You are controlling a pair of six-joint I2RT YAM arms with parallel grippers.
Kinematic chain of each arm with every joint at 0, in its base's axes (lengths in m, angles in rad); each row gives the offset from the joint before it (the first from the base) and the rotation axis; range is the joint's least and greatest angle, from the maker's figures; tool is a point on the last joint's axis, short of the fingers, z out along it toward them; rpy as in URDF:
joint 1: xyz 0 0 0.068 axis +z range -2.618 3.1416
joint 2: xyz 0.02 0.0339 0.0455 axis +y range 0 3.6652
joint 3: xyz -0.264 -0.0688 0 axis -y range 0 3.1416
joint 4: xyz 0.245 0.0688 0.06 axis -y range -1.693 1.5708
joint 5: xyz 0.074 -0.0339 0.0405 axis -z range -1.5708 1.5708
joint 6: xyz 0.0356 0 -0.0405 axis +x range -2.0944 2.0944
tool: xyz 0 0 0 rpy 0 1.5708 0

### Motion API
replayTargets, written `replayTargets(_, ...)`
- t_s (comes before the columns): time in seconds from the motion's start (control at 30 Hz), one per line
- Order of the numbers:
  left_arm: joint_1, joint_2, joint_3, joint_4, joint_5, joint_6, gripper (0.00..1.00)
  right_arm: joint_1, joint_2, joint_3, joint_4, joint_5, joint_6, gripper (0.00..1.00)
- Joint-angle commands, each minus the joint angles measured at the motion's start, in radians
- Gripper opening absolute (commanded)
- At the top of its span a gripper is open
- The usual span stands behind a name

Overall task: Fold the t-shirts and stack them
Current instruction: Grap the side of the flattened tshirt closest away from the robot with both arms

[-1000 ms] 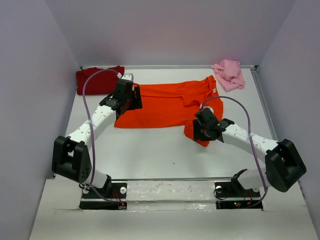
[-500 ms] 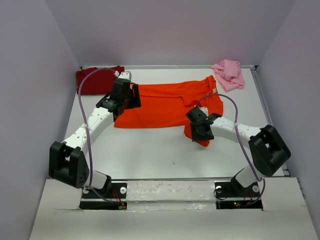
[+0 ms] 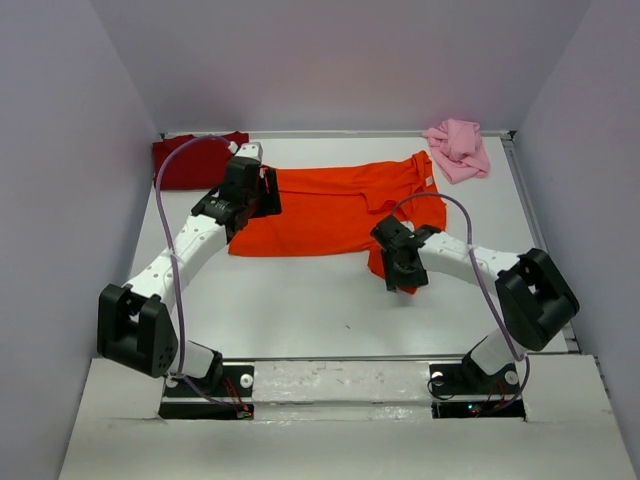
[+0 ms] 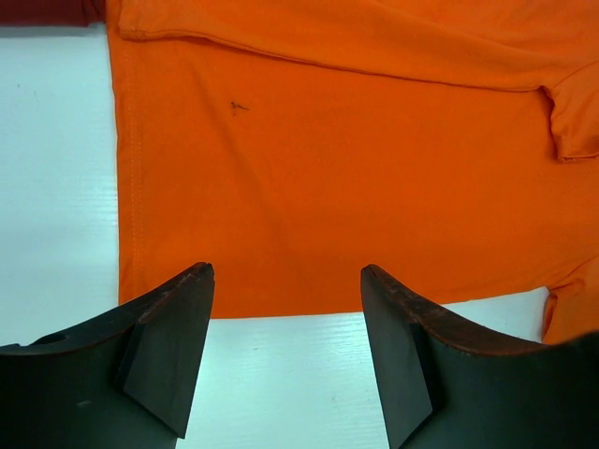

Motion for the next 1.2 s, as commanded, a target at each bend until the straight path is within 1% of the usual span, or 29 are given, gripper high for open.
replayTargets(0.0, 0.004, -0.056, 0.013, 0.018, -0.012, 0.012, 0.74, 0.016, -0.084, 0.034, -0.063, -0.011, -0.012, 0.55)
replayTargets(0.17, 0.010, -0.060, 0.012, 0.018, -0.010, 0.014, 0.74, 0.016, -0.088, 0.017, -0.060, -0.037, -0.010, 0.29)
replayTargets(0.2, 0.010, -0.063, 0.010, 0.020, -0.012, 0.014, 0.74, 0.016, -0.079, 0.015, -0.059, -0.043, -0.012, 0.26)
replayTargets(0.23, 0.008, -0.063, 0.008, 0.021, -0.012, 0.014, 0.74, 0.016, -0.074, 0.014, -0.060, -0.044, -0.011, 0.27)
replayTargets(0.27, 0.008, -0.065, 0.007, 0.021, -0.012, 0.014, 0.74, 0.016, -0.071, 0.015, -0.060, -0.050, -0.020, 0.34)
replayTargets(0.3, 0.010, -0.066, 0.005, 0.021, -0.012, 0.012, 0.74, 0.016, -0.060, 0.018, -0.062, -0.055, -0.026, 0.51)
replayTargets(0.33, 0.010, -0.066, 0.005, 0.024, -0.012, 0.012, 0.74, 0.016, -0.052, 0.023, -0.074, -0.047, -0.021, 0.55)
replayTargets(0.53, 0.008, -0.063, 0.005, 0.024, 0.003, 0.011, 0.75, 0.016, -0.034, 0.070, -0.114, 0.043, -0.021, 0.62)
replayTargets(0.6, 0.010, -0.065, 0.004, 0.026, 0.005, 0.011, 0.75, 0.016, -0.016, 0.081, -0.121, 0.057, -0.024, 0.62)
replayTargets(0.8, 0.010, -0.066, 0.004, 0.026, 0.009, 0.011, 0.75, 0.016, 0.073, 0.121, -0.126, 0.060, -0.047, 0.55)
replayTargets(0.9, 0.010, -0.069, 0.002, 0.027, 0.008, 0.011, 0.75, 0.016, 0.128, 0.136, -0.135, 0.043, -0.067, 0.55)
replayTargets(1.1, 0.010, -0.069, 0.004, 0.029, 0.009, 0.014, 0.75, 0.016, 0.152, 0.132, -0.123, -0.003, -0.089, 0.53)
replayTargets(1.13, 0.010, -0.069, 0.004, 0.027, 0.008, 0.014, 0.75, 0.016, 0.152, 0.132, -0.122, -0.006, -0.092, 0.45)
replayTargets(1.17, 0.010, -0.069, 0.004, 0.029, 0.008, 0.012, 0.75, 0.016, 0.150, 0.130, -0.120, -0.012, -0.093, 0.41)
